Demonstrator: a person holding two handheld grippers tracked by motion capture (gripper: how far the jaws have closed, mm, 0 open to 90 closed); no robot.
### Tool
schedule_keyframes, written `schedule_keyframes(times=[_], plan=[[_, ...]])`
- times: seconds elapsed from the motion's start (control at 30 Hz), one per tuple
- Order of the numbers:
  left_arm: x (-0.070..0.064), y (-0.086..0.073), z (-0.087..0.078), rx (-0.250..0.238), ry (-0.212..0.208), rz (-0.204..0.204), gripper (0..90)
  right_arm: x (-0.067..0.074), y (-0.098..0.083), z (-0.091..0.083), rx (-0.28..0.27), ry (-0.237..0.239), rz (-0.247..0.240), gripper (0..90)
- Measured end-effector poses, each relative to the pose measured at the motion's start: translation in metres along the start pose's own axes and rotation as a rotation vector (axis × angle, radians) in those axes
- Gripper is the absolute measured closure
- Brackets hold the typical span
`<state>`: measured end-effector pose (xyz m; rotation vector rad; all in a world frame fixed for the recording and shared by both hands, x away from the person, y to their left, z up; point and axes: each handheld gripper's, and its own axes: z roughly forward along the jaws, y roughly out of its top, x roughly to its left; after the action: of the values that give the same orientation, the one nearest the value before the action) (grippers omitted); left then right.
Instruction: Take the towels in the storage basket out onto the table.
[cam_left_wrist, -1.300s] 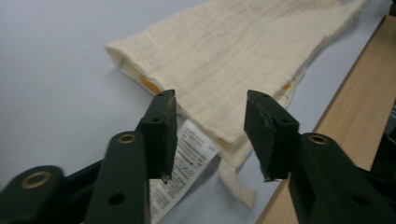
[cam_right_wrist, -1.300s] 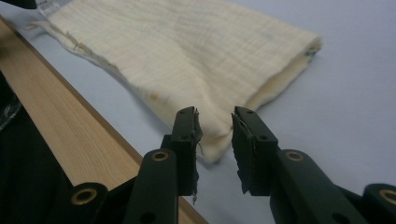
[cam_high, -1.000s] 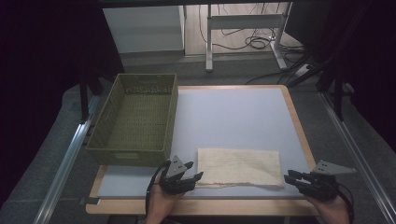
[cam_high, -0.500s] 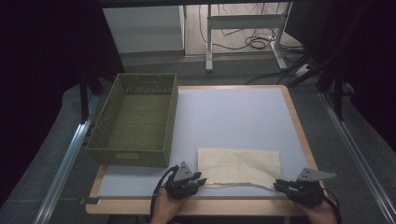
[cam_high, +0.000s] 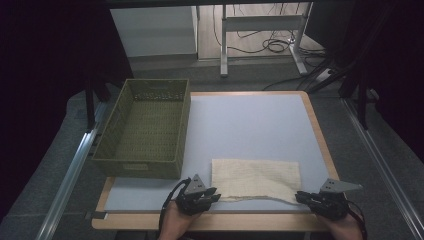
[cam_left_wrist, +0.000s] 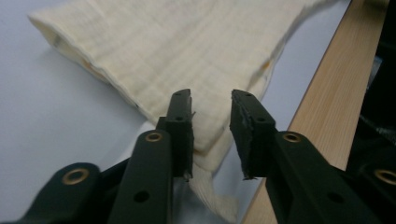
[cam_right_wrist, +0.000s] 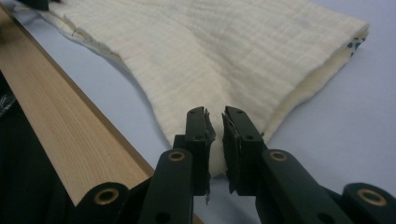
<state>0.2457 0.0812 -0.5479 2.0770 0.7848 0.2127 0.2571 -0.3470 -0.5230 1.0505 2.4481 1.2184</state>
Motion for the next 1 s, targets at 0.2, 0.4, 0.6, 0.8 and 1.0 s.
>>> schedule_keyframes(times=[0.2,0.4,0.6,0.8,1.0], plan=[[0.002,0.003,-0.003,-0.017,0.021,-0.011,87.7,0.000,0.001,-0.001,-0.001,-0.002,0.001,79.4],[-0.004,0.007,-0.018,-0.045,0.019,-0.008,87.6,-0.001,0.002,-0.005,-0.010,-0.010,0.004,79.0],[-0.011,-0.006,-0.011,0.016,-0.016,-0.008,83.6,-0.003,-0.002,-0.004,-0.002,-0.008,0.016,77.9],[-0.001,0.007,-0.022,-0.061,0.000,-0.038,59.0,-0.006,0.009,-0.011,-0.024,-0.039,0.010,72.1],[0.011,0.029,-0.012,-0.067,0.078,-0.071,56.7,-0.021,0.032,-0.007,-0.062,-0.076,0.034,69.1]])
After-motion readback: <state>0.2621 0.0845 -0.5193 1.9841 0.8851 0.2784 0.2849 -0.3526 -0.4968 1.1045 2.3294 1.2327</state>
